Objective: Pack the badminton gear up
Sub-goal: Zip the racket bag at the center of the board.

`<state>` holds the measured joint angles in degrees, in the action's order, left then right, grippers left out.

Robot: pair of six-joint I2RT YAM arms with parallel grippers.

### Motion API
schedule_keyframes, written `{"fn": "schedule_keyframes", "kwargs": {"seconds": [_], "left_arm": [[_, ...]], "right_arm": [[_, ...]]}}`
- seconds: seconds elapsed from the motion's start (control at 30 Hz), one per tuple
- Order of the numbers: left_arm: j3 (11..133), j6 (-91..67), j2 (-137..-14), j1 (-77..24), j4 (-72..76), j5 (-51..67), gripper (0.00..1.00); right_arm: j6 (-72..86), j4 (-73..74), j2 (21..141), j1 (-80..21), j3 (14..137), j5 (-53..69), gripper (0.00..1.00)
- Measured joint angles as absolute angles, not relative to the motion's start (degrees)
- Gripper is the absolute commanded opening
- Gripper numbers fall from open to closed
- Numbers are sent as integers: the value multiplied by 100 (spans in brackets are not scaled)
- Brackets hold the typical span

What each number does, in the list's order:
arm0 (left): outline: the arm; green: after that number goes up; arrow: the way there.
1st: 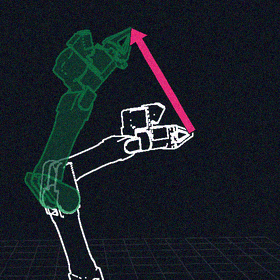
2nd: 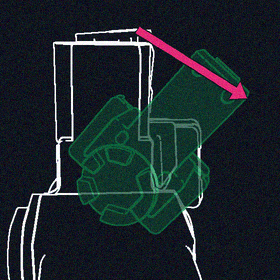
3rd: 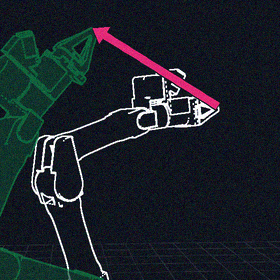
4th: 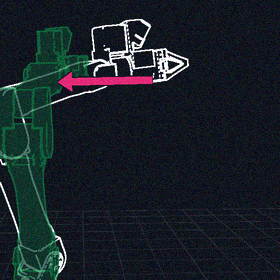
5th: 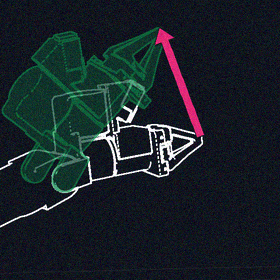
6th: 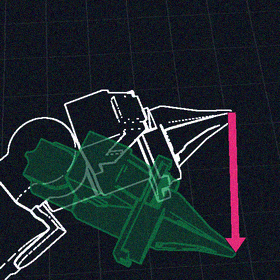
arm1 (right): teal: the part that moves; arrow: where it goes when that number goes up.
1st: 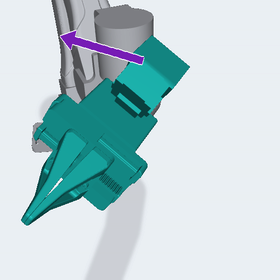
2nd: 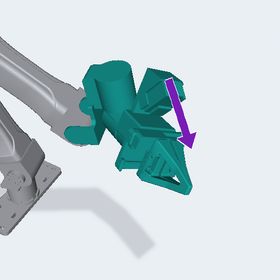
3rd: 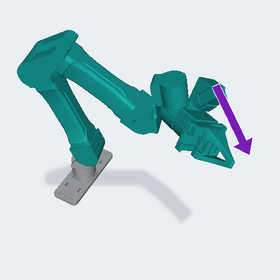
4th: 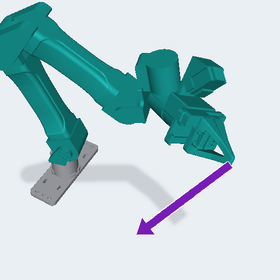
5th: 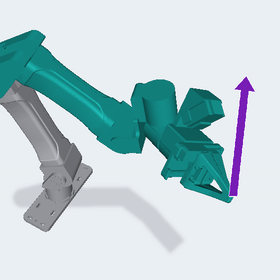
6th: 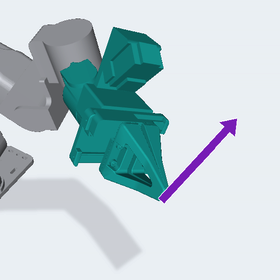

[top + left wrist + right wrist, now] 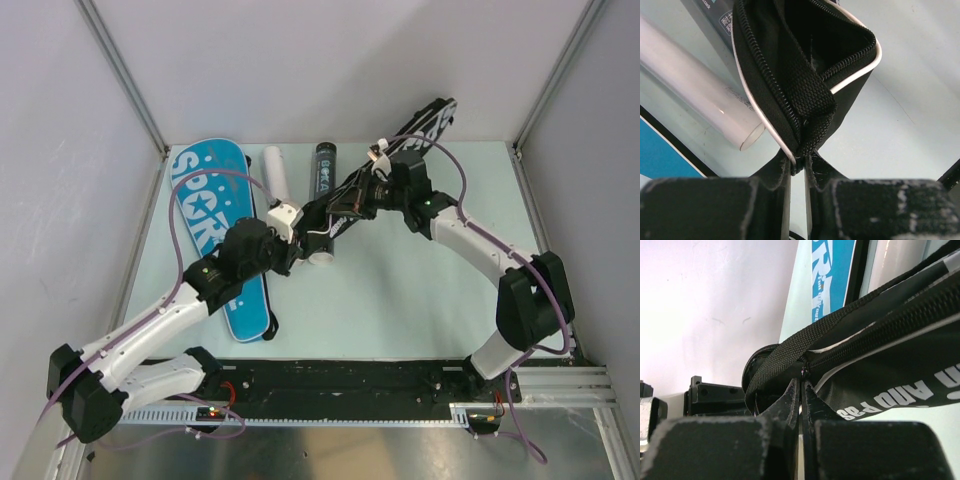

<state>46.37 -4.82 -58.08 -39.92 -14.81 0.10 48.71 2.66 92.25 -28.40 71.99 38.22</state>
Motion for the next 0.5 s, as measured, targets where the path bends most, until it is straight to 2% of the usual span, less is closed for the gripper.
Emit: {"fn": "schedule_keyframes", "kwargs": {"seconds": [0.07, 0.37, 0.5], "left_arm": [[4637, -537, -5808, -3994, -1520, 14, 2], [4635, -692, -5570, -4001, -1599, 10, 46], [4633, -781, -5280, -4027, -1693, 19, 57]], "right_arm": [[4890, 242, 9225, -2943, 7199, 3573, 0], [4775, 301, 8873, -3037, 6960, 3286, 0], [4735, 298, 8615, -3044, 6705, 3415, 0]]}}
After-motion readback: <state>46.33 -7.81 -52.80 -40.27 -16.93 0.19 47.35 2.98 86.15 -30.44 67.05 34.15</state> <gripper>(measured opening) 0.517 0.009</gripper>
